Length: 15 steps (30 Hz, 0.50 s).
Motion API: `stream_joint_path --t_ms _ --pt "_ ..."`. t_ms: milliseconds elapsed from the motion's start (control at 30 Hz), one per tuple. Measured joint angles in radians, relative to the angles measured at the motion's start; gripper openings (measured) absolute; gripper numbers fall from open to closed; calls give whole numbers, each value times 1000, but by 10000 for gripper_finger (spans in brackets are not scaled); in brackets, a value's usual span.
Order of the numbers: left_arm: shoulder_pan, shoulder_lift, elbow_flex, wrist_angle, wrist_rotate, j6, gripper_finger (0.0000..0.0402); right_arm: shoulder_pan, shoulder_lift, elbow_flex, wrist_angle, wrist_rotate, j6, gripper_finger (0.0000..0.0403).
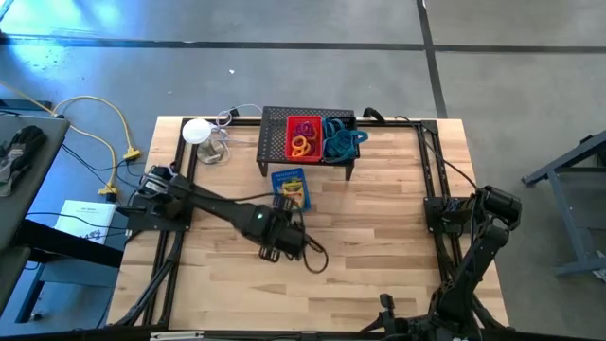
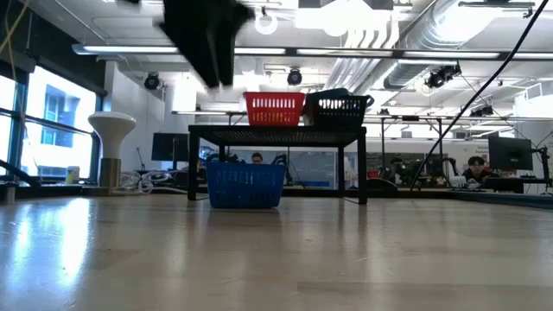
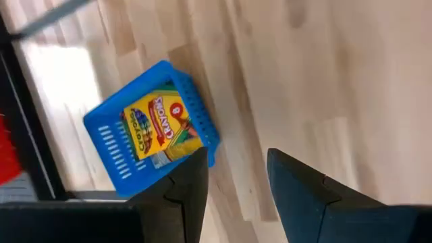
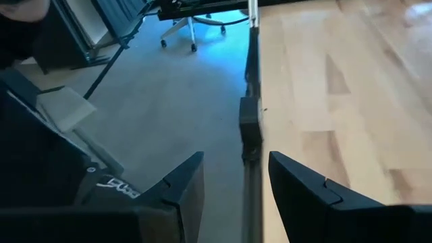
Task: Pick & Place Office Desk Supplies
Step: Put the blue bin on the shelf
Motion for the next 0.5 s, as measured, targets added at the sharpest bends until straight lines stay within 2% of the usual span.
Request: stream_joint_path --t_ms 300,500 --pt "136 0 -208 153 0 -62 143 21 0 0 1 -24 37 151" --pt "152 0 -263 261 58 -50 143 22 0 0 -8 -25 31 151"
